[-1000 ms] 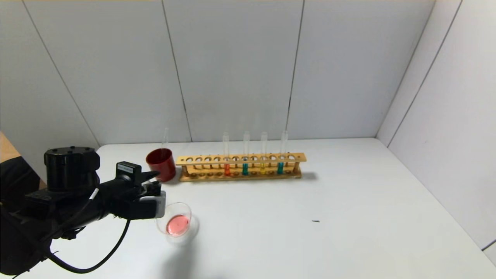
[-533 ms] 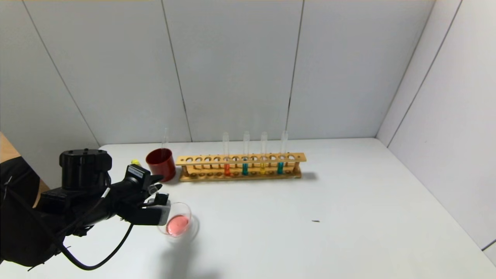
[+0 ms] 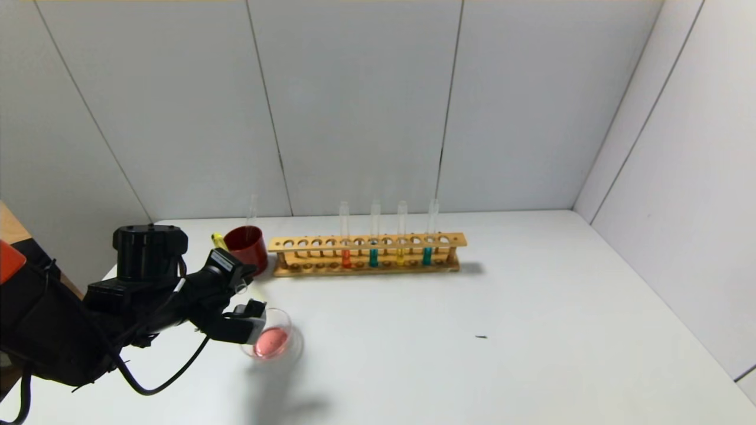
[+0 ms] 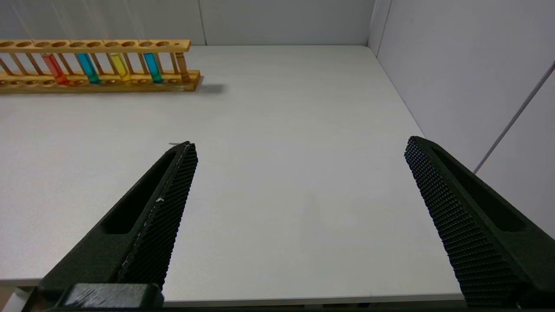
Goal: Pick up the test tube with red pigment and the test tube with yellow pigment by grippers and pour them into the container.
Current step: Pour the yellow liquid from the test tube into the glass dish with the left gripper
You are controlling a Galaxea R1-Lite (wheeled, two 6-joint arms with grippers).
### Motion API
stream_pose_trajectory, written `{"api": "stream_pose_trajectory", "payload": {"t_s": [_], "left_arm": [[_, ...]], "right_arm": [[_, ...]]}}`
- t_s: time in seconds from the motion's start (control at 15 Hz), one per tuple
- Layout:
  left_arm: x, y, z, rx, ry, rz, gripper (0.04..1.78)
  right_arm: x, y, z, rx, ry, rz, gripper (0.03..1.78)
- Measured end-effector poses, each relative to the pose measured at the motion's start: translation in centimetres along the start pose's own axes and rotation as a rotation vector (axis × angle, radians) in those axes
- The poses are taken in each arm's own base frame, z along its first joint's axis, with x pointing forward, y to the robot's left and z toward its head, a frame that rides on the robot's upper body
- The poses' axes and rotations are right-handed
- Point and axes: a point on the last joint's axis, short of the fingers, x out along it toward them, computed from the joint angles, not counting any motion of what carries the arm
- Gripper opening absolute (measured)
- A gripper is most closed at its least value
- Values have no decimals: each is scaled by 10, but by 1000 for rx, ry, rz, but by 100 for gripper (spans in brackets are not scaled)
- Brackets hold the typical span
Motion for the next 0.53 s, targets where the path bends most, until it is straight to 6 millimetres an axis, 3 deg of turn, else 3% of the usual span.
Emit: {"api": "stream_pose_trajectory", "payload": {"t_s": [0.53], "left_arm": [[3,3,-3,126,23,39,36]], "right_arm": [[0,0,0,0,0,0,175]]}}
